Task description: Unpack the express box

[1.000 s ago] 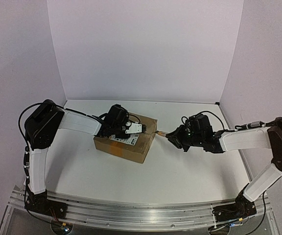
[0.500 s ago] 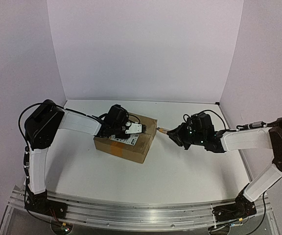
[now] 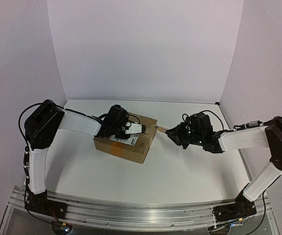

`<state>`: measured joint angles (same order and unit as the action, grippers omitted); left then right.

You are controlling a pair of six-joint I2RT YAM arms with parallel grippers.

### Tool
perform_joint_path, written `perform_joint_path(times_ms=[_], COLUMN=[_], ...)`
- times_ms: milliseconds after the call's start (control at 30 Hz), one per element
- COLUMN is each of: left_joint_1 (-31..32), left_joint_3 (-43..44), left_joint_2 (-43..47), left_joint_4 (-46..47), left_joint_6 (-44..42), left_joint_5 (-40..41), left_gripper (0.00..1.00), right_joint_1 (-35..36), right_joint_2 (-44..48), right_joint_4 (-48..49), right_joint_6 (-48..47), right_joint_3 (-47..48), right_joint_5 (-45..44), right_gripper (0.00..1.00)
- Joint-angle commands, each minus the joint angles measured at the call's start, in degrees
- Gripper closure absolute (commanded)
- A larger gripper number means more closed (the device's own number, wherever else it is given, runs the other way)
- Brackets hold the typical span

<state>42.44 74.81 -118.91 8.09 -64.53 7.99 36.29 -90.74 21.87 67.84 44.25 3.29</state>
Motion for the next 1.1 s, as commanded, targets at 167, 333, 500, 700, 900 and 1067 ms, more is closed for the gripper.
perform_joint_path(times_ms=[167, 333, 500, 700, 900, 1067], left_joint_1=[-0.3, -0.3, -0.3, -0.3, -0.3, -0.2], left_joint_3=[-2.4, -2.4, -2.6, -2.6, -2.8, -2.8], left_joint_2=[0.9, 1.0, 1.0, 1.1, 1.1, 1.1], left_joint_4=[-4.7, -4.6, -4.5, -4.2, -4.1, -3.8], left_joint_6=[1.9, 1.8, 1.8, 1.4, 1.4, 1.3], left_joint_5=[-1.6, -1.6, -1.7, -1.8, -1.8, -1.9], left_gripper=[1.00, 1.00, 1.00, 1.00, 1.00, 1.00], right_joint_1=[-0.5, -0.5, -0.8, -0.8, -0.8, -0.8], right_joint_2=[-0.1, -1.0, 0.5, -1.3, -2.4, -3.6], right_joint_4=[3.1, 3.2, 3.0, 3.2, 4.5, 8.5], right_joint_6=[1.6, 1.9, 2.1, 2.2, 2.4, 3.1], right_joint_3=[0.9, 1.0, -0.2, 1.0, 1.4, 1.5], right_joint_5=[-2.4, -2.5, -4.3, -3.8, -1.7, -0.3], right_gripper=[1.00, 1.00, 1.00, 1.00, 1.00, 1.00])
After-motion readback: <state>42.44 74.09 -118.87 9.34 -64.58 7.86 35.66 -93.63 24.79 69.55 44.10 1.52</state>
